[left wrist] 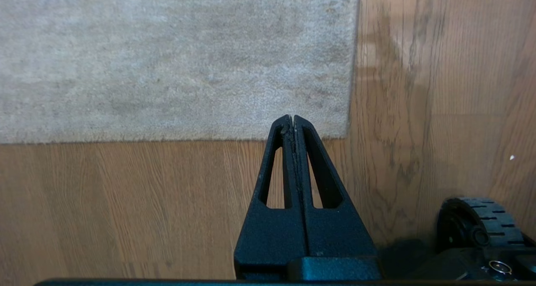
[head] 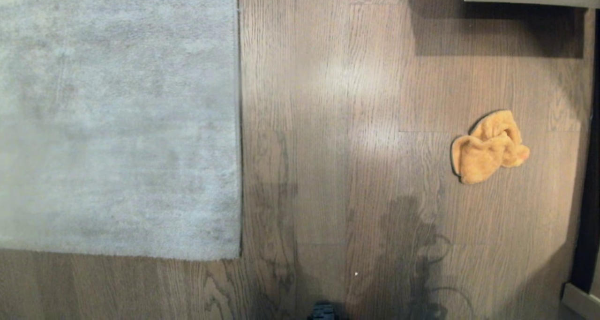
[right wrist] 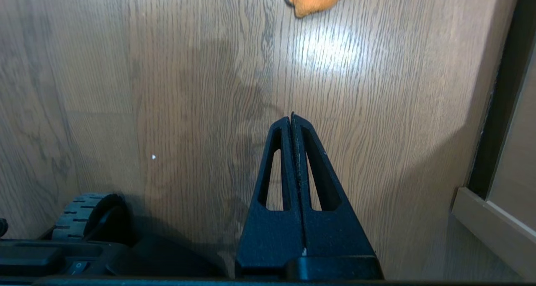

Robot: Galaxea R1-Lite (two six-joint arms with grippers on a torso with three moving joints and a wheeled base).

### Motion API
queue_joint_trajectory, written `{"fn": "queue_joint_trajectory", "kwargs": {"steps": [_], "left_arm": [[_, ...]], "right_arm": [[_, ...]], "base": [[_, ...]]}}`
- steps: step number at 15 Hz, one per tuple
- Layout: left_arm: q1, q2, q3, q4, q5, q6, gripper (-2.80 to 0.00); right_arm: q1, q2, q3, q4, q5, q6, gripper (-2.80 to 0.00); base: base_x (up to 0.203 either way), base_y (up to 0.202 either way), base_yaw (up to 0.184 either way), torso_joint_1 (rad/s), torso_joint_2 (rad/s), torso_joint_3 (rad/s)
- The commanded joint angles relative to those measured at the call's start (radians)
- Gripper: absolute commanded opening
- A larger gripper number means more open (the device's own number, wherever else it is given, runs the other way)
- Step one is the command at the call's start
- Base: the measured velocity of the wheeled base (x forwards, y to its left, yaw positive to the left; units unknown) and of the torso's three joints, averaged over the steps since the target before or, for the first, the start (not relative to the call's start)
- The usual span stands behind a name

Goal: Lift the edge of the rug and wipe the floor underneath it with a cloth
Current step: Pick up the rag

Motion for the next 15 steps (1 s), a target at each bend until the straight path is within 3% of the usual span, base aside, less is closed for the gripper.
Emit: {"fn": "queue_joint_trajectory", "kwargs": {"steps": [1,9,15], "left_arm": [[0.0,0.0,0.0,0.0,0.0,0.0,-2.8],[0.0,0.0,0.0,0.0,-0.002,0.0,-2.8],[0.0,0.0,0.0,0.0,-0.002,0.0,-2.8]], "right_arm": [[0.0,0.001,0.0,0.0,0.0,0.0,-2.8],[0.0,0.001,0.0,0.0,0.0,0.0,-2.8],[0.0,0.001,0.0,0.0,0.0,-0.001,-2.8]], "base": [[0.0,0.0,0.0,0.005,0.01,-0.201],[0.0,0.0,0.0,0.002,0.0,-0.194],[0.0,0.0,0.0,0.0,0.0,-0.037]]}}
